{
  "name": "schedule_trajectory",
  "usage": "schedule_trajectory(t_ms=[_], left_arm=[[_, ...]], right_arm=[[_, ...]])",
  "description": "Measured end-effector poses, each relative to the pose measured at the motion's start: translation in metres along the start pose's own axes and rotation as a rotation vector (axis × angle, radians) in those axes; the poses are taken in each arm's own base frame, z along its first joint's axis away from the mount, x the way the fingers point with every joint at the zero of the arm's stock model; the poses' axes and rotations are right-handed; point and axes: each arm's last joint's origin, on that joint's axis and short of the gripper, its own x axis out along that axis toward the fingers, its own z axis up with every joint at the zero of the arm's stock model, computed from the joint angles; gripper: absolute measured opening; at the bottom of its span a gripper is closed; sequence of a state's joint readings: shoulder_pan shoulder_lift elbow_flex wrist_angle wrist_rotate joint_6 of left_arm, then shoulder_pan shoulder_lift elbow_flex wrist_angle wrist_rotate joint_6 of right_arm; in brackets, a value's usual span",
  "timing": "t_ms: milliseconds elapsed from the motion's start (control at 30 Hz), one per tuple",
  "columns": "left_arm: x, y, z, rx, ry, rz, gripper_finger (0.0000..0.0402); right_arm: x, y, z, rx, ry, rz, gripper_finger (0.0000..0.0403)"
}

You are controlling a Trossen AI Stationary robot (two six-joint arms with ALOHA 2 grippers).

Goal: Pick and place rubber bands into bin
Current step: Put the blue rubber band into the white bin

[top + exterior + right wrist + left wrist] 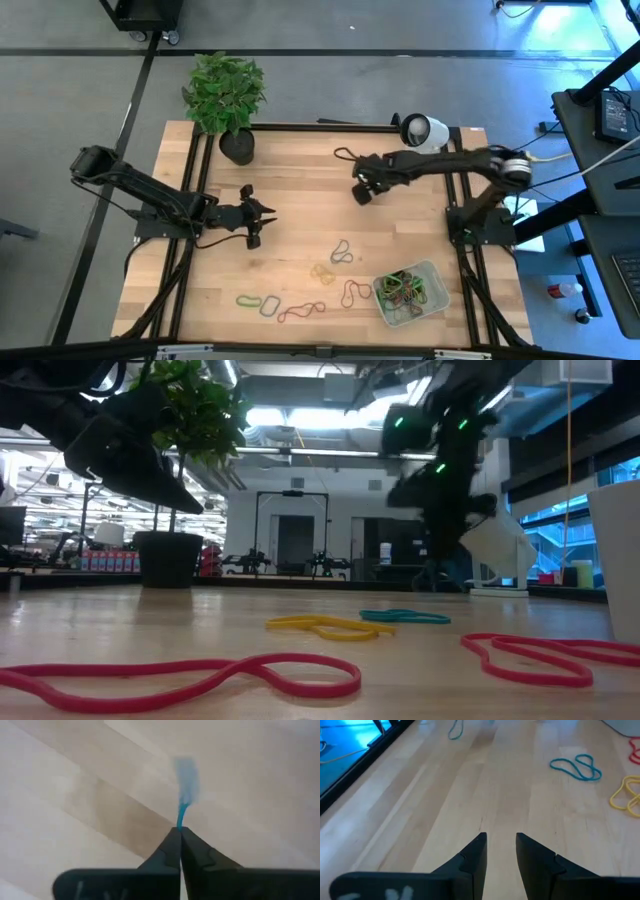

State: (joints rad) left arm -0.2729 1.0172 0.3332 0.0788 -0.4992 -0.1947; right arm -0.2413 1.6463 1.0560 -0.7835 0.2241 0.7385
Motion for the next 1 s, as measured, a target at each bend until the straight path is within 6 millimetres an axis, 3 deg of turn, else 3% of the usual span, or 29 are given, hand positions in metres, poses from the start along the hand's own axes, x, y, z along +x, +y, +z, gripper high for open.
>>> schedule_trajectory(t_ms=[200,400,700,1000], left_arm=[[0.0,0.0,0.0,0.008,0.0,0.0,0.0097],[0.0,0.0,0.0,0.045,0.0,0.005,0.0097],[0.0,0.0,0.0,0.052,-0.001,0.005,0.0097],[0.0,0.001,0.0,0.052,-0.004,0.022,0.0097]], right_arm=[[-0.073,0.002,-0.046,-0.007,-0.109,0.053,0.0001],[-0.124,0.003,-0.112,0.017,-0.101,0.194,0.0001],[-0.15,0.013,-0.213,0.13,0.055,0.292,0.0],[-0.145,0.017,-0.281,0.258,0.231,0.19,0.0]])
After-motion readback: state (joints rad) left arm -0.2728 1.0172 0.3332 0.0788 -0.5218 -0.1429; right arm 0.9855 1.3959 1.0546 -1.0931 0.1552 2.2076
